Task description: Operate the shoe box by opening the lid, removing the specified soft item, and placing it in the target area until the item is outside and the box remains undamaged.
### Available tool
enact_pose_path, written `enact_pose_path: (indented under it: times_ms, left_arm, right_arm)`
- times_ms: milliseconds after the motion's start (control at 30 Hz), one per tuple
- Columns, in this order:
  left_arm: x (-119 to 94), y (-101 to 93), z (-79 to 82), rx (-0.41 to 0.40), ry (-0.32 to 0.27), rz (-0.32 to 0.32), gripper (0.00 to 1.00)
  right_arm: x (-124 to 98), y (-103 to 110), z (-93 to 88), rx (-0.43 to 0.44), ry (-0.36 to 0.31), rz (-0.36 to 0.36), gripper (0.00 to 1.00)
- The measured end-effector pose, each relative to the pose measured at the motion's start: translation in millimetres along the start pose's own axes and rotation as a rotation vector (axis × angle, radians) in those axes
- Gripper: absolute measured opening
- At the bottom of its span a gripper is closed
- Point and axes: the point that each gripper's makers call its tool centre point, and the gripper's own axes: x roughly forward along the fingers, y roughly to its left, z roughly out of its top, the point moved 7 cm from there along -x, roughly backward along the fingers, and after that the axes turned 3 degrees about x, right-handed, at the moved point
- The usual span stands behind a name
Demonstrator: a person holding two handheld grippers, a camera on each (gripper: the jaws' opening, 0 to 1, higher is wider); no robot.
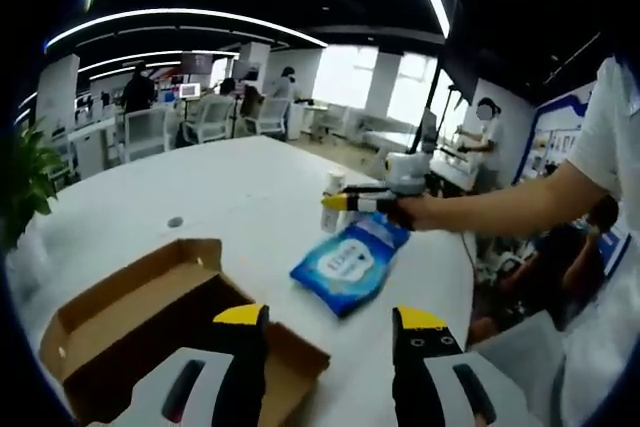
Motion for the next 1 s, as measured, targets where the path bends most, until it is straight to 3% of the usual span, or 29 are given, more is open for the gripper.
enact_pose_path:
  times_ms: [200, 267, 467, 700, 1000]
  left_arm:
    - [-2.2, -0.2, -0.1, 0.003, 0.009, -0.010, 0.50]
    - [7.6, 11.8, -5.8, 0.014, 0.020, 0.005, 0.50]
    - [12.7, -4.6, -7.7, 0.012, 0.034, -0.004, 0.49]
    - [13.7, 11.4, -12.8, -0.015, 0.037, -0.026, 0.49]
    - [16.9, 7.1, -14.0, -0.013, 0.041, -0.024, 0.48]
  right_arm:
    - [4.9, -5.7, -10.6, -0.009, 0.013, -0.004, 0.21]
    - [4.6, -5.0, -9.2, -0.008, 0.015, 0.003, 0.21]
    - [4.7, -7.1, -14.5, -0.014, 0.020, 0.011, 0.21]
    - [6.6, -7.3, -18.2, -0.015, 0.020, 0.014, 0.21]
    - [6.9, -9.0, -23.7, -0.023, 0.026, 0.016, 0.21]
